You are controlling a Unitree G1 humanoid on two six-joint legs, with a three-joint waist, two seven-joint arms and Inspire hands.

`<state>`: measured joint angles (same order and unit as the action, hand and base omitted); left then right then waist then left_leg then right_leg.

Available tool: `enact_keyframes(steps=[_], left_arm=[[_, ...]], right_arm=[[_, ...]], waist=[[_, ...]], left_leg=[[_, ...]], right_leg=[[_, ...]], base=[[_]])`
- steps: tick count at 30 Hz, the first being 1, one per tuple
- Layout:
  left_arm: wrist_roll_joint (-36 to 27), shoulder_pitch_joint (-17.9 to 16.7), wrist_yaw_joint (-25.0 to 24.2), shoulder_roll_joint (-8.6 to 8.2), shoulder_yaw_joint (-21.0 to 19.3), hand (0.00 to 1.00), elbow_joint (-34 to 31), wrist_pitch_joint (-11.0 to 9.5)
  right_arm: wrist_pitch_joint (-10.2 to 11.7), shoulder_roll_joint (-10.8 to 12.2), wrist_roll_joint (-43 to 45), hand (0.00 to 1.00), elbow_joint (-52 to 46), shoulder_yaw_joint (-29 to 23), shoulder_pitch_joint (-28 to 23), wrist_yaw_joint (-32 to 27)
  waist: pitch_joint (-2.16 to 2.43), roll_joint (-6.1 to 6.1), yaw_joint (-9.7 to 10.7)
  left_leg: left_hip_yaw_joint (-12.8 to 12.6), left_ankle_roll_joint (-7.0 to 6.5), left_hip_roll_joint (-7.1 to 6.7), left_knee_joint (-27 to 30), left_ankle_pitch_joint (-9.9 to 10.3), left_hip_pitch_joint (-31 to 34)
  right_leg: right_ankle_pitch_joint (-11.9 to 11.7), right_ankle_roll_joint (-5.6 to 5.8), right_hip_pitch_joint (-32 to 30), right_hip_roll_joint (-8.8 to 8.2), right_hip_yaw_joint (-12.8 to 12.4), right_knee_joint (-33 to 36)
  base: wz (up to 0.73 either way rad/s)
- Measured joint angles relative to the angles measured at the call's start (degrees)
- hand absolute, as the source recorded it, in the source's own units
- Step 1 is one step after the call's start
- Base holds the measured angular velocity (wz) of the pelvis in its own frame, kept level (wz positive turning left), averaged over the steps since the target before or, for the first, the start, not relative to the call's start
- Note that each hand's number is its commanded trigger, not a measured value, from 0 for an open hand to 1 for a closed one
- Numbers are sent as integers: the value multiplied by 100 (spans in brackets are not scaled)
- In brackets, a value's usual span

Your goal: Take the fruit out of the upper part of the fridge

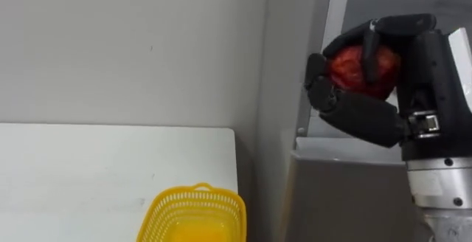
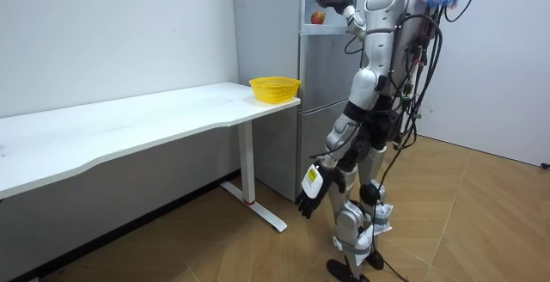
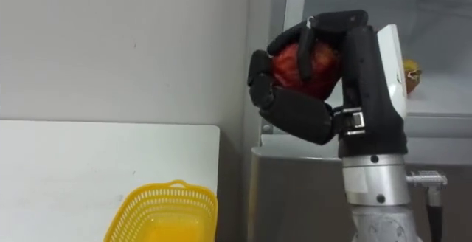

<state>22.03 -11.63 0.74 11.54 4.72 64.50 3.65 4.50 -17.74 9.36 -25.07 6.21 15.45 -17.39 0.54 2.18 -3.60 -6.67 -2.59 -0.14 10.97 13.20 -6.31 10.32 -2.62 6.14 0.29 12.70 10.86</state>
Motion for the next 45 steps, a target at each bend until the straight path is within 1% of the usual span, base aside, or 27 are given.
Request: enact_keyframes(steps=[2, 3, 5, 7, 8, 10, 11, 13, 15, 17, 18, 19, 20, 21, 23, 24, 26, 30, 32, 33, 34, 35, 36, 38, 39, 42, 45], left_arm=[[-12, 5, -23, 18, 126, 0, 33, -2], [-15, 5, -31, 18, 202, 0, 46, -1], [-15, 33, -49, 17, 251, 0, 47, -8], [-39, 120, -57, 45, 347, 0, 52, -31], [-41, 142, -63, 44, 347, 0, 53, -36], [-36, 258, -145, 46, 337, 0, 142, -53], [-35, 296, -157, 50, 337, 0, 168, -54], [4, 346, -216, 62, 336, 0, 201, -56], [1, 344, -264, 61, 344, 0, 195, -54], [2, 357, -264, 72, 343, 0, 183, -52], [8, 386, -268, 90, 340, 0, 173, -50], [12, 425, -290, 107, 339, 0, 171, -44], [12, 443, -309, 110, 322, 0, 173, -36], [19, 453, -361, 110, 298, 0, 172, -30], [22, 438, -403, 109, 290, 0, 170, -32], [21, 428, -422, 111, 279, 0, 170, -32], [17, 410, -439, 111, 281, 0, 170, -24], [17, 412, -475, 140, 279, 0, 133, -15], [17, 427, -475, 161, 281, 0, 108, -15], [18, 429, -476, 181, 280, 0, 89, -15], [16, 426, -482, 205, 279, 0, 71, -12], [16, 424, -484, 214, 277, 0, 62, -7], [16, 425, -494, 228, 276, 0, 45, 5], [19, 427, -525, 239, 273, 0, -31, 14], [18, 442, -538, 238, 266, 0, -54, 14], [56, 455, -551, 242, 206, 0, -98, 35], [129, 413, -583, 239, 204, 0, -252, 107]], right_arm=[[6, 13, 118, 100, -143, 182, 1, -7], [23, 25, 266, 100, -206, 334, 0, -4], [77, 32, 597, 100, -278, 529, 4, 6], [156, 34, 896, 100, -278, 781, 10, 65], [170, 35, 932, 100, -278, 839, 10, 99], [190, 38, 1208, 100, -274, 978, 12, 197], [190, 39, 1310, 100, -268, 1013, 15, 198], [217, 40, 1624, 100, -213, 1112, 15, 202], [318, 35, 1868, 100, 13, 1217, 46, 169], [292, 35, 2089, 100, 293, 1387, 57, 173], [271, 29, 2252, 100, 440, 1486, 57, 176], [246, 19, 2385, 100, 581, 1569, 57, 196], [253, 16, 2431, 100, 698, 1587, 63, 199], [296, 9, 2506, 100, 986, 1589, 79, 224], [233, 13, 2514, 100, 1427, 1580, 154, 294], [160, 14, 2512, 100, 1599, 1570, 204, 379], [161, 15, 2510, 100, 1817, 1565, 263, 387], [164, 17, 2509, 100, 2580, 1566, 611, 349], [158, 17, 2513, 100, 2847, 1571, 631, 261], [155, 16, 2499, 100, 2995, 1608, 631, 224], [154, 16, 2474, 100, 3172, 1672, 632, 215], [149, 18, 2467, 100, 3269, 1705, 632, 215], [100, 19, 2470, 100, 3443, 1776, 632, 236], [11, 21, 2469, 100, 3619, 1818, 632, 298], [-48, 22, 2469, 100, 3669, 1819, 632, 348], [-107, 34, 2480, 100, 3893, 1822, 653, 387], [-202, 77, 2509, 100, 4085, 1833, 696, 493]], waist=[[1, 29, 1], [8, 51, -2], [5, 73, -38], [-7, 117, -144], [-9, 128, -156], [-26, 170, -326], [-28, 182, -357], [-57, 224, -473], [-67, 239, -541], [-81, 258, -627], [-96, 286, -651], [-104, 308, -713], [-109, 315, -748], [-111, 318, -777], [-113, 322, -804], [-116, 325, -839], [-121, 328, -911], [-118, 341, -996], [-120, 363, -1064], [-130, 382, -1101], [-133, 405, -1103], [-126, 419, -1106], [-116, 434, -1116], [-112, 444, -1114], [-113, 442, -1122], [-120, 432, -1256], [-130, 426, -1285]], left_leg=[[-20, 0, 3, 0, 0, 27], [-19, 0, 2, -3, 0, 33], [-17, 0, 1, -13, 0, 38], [-16, 0, 3, -20, 0, 29], [-15, 0, 3, -27, 0, 24], [-6, 0, 2, -33, 0, 4], [7, 0, 1, -34, 0, 3], [69, 0, -9, -34, 0, -16], [92, -2, -19, -33, 0, -11], [151, -5, -31, -6, 2, 32], [232, -6, -44, 43, 1, 109], [269, -6, -51, 79, 1, 192], [294, -6, -55, 89, 0, 212], [370, -7, -65, 124, 0, 242], [461, -8, -79, 166, 0, 270], [501, -8, -84, 176, 0, 289], [528, -9, -86, 171, -4, 302], [555, -2, -81, 166, -12, 294], [559, -2, -81, 166, -12, 293], [566, -2, -81, 167, -12, 297], [590, -2, -83, 167, -13, 307], [598, -3, -85, 168, -13, 308], [638, -4, -93, 179, -14, 322], [723, -14, -123, 187, -30, 359], [736, -22, -140, 189, -38, 372], [758, -34, -161, 188, -45, 371], [786, -46, -169, 189, -53, 373]], right_leg=[[-1, -1, -31, 4, 1, 1], [-1, -1, -34, 5, 7, -2], [-1, -1, -43, 8, 7, -7], [-1, 0, -35, 11, 5, -15], [-1, 0, -34, 11, 4, -16], [-1, 0, -10, 10, 9, -15], [-1, 0, -6, 9, 13, -15], [-1, 1, 35, 4, 36, -24], [0, 2, 39, -4, 48, -22], [0, 3, 30, -10, 79, -22], [1, 3, 1, -23, 168, -19], [1, 4, -50, -27, 197, -19], [1, 3, -58, -31, 221, -22], [1, 4, -49, -45, 293, -22], [1, 5, -26, -57, 343, -22], [1, 5, -27, -58, 386, -26], [6, 12, -29, -65, 456, -28], [11, 20, -6, -67, 504, -32], [11, 20, -4, -67, 529, -32], [11, 20, -5, -71, 558, -29], [12, 21, -5, -74, 595, -28], [12, 21, -6, -76, 599, -27], [12, 21, -4, -79, 621, -26], [15, 27, -7, -98, 656, -27], [26, 45, -13, -115, 663, -28], [35, 58, 5, -137, 733, -27], [38, 64, 26, -154, 786, -26]], base=[[0], [0], [0], [0], [0], [0], [6], [11], [6], [14], [25], [23], [21], [30], [29], [17], [10], [5], [0], [5], [7], [10], [14], [19], [11], [7], [11]])
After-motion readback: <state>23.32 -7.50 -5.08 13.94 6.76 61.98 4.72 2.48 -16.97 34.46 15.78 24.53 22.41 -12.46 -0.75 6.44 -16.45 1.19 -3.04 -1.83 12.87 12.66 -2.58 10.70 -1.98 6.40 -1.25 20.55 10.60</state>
